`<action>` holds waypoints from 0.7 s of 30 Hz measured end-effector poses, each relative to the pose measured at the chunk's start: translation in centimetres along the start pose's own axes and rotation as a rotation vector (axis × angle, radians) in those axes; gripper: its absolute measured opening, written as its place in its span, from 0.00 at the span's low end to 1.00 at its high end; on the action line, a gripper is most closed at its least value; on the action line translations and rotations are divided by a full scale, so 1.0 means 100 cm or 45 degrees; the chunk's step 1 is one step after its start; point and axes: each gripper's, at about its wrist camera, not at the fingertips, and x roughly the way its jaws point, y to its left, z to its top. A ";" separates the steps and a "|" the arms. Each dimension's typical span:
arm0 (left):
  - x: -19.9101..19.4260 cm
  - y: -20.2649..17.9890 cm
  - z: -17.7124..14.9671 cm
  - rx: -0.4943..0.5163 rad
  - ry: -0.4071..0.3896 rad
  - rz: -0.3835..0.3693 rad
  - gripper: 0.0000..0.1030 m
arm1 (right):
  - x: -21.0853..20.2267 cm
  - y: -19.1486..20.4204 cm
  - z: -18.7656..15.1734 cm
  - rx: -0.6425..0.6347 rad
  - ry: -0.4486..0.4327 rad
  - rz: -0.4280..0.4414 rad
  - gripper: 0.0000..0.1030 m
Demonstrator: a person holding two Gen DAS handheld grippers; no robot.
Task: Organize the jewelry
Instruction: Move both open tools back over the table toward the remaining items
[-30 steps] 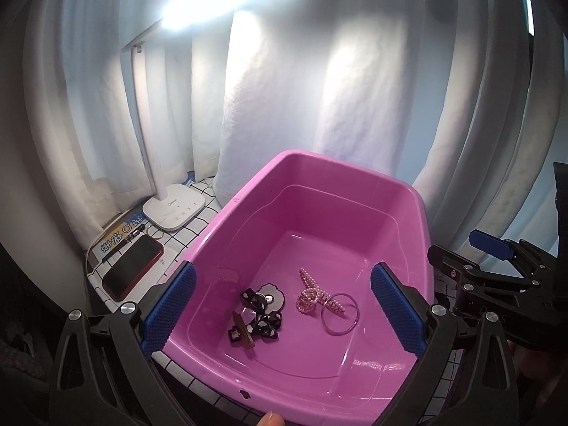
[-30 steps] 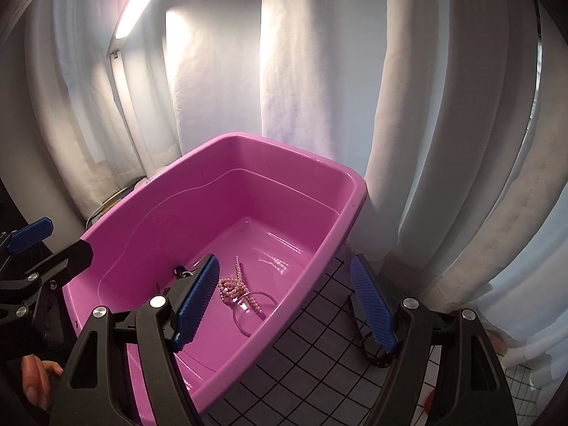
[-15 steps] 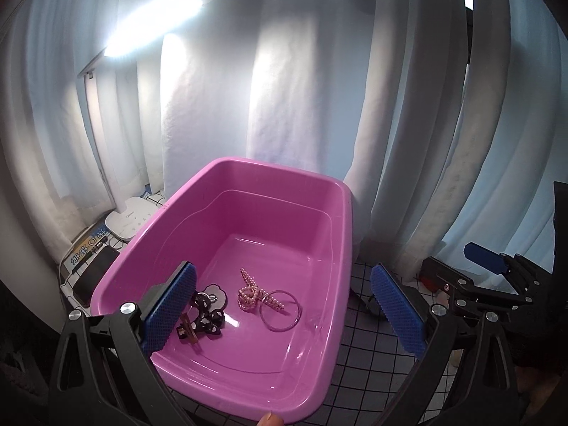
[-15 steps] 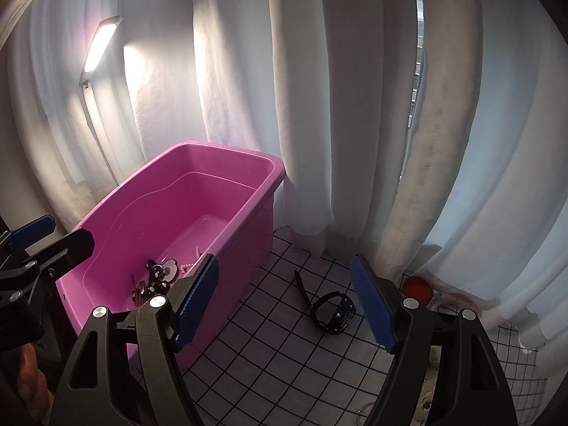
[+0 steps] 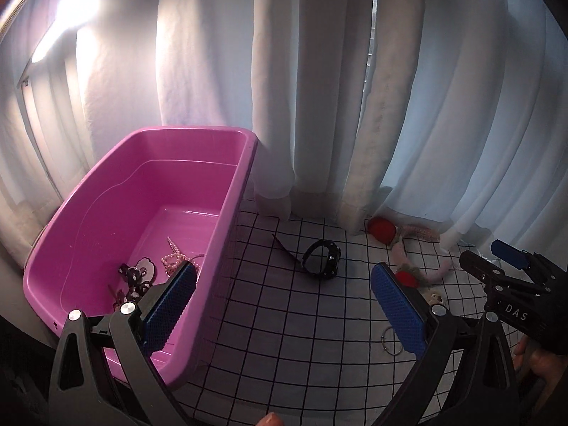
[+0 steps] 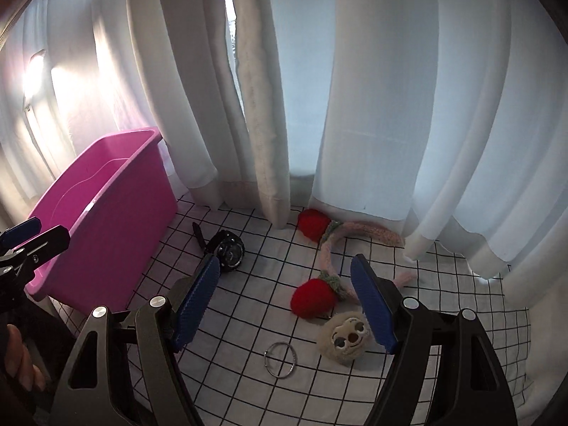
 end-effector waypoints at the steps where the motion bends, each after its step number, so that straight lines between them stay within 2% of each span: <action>1: 0.005 -0.004 -0.005 0.009 0.022 -0.006 0.94 | 0.001 -0.012 -0.008 0.020 0.018 -0.020 0.71; 5: 0.029 -0.020 -0.028 0.032 0.129 -0.013 0.94 | 0.008 -0.059 -0.044 0.122 0.100 -0.075 0.71; 9: 0.056 -0.030 -0.050 0.030 0.232 -0.032 0.94 | 0.020 -0.086 -0.074 0.186 0.175 -0.113 0.71; 15: 0.089 -0.047 -0.070 0.068 0.296 -0.028 0.94 | 0.042 -0.097 -0.100 0.215 0.247 -0.081 0.71; 18: 0.105 -0.051 -0.068 0.084 0.284 -0.008 0.94 | 0.058 -0.092 -0.103 0.207 0.249 -0.046 0.71; 21: 0.125 -0.049 -0.061 0.038 0.315 -0.005 0.94 | 0.080 -0.088 -0.103 0.216 0.276 -0.024 0.71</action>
